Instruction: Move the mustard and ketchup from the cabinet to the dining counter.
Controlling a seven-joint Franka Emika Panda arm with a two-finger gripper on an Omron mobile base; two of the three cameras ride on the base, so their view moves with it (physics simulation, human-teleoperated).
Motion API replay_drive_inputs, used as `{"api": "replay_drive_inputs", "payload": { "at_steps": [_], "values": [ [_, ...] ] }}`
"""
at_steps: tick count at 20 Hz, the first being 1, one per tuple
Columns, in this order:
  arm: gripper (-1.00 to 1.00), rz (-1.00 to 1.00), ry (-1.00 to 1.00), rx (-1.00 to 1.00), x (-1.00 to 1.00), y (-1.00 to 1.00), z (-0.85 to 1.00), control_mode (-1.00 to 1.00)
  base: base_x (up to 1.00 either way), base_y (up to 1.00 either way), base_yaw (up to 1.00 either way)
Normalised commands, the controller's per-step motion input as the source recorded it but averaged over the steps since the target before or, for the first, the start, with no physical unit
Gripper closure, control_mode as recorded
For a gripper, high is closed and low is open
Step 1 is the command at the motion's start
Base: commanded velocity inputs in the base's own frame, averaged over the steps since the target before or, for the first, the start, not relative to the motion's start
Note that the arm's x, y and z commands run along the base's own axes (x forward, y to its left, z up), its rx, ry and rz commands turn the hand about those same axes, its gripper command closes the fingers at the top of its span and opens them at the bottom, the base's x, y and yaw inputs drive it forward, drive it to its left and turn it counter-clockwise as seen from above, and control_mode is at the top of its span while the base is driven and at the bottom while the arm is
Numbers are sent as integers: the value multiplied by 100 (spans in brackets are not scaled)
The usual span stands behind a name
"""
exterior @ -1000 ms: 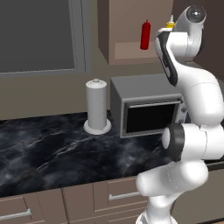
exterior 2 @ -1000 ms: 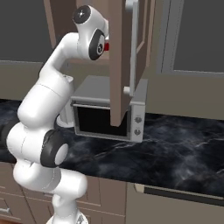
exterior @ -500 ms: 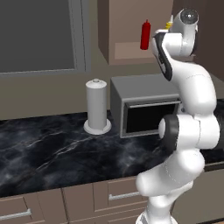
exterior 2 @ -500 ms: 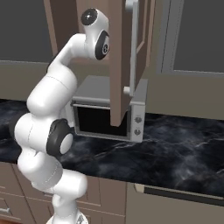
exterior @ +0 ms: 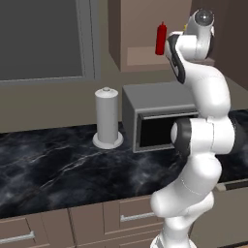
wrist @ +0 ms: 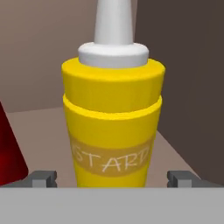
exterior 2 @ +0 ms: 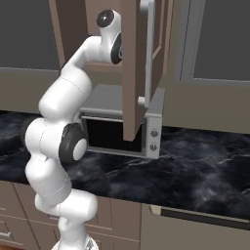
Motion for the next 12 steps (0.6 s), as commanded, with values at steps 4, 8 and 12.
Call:
{"api": "replay_drive_inputs", "payload": {
  "at_steps": [4,8,12],
  "values": [
    [-100,0,0,0,30,-2,-4,-100,0,0,0],
    [100,0,0,0,24,-7,-3,-100,0,0,0],
    [100,0,0,0,8,-14,-1,-100,0,0,0]
  ]
}}
